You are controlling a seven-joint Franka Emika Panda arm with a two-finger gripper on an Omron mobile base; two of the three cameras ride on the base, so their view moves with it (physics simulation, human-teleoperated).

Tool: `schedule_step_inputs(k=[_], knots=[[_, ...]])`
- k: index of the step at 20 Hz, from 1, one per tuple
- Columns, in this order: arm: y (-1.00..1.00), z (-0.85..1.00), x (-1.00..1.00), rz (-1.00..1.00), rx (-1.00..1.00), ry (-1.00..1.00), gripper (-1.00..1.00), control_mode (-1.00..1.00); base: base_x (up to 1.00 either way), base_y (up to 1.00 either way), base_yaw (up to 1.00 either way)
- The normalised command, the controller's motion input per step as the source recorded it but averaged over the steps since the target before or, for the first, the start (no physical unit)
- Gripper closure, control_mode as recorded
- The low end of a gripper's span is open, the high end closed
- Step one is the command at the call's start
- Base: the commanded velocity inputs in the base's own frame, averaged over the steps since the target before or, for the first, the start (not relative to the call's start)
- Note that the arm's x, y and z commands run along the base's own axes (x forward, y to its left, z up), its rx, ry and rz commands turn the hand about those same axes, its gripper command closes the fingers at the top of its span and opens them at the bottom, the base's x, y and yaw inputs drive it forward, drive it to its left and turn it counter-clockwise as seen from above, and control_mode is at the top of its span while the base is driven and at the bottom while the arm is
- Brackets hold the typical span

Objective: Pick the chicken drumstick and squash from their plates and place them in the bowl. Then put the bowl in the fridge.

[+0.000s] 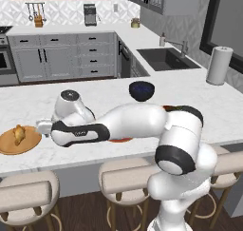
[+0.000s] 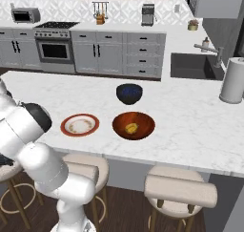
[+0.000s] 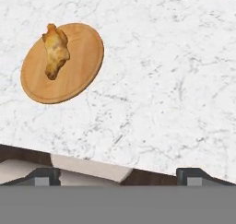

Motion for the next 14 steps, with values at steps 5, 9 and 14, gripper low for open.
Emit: schedule_step_inputs(k=[5, 9, 14], knots=[[0.72, 0.0, 0.42, -0.05, 0.0, 0.06, -1.0, -1.0, 0.0, 0.0, 0.0], [0.64, 0.0, 0.57, -0.09, -0.01, 0.03, -1.0, -1.0, 0.0, 0.0, 0.0], [0.56, -0.03, 0.24, -0.1, -0.01, 0.09, -1.0, -1.0, 0.0, 0.0, 0.0]])
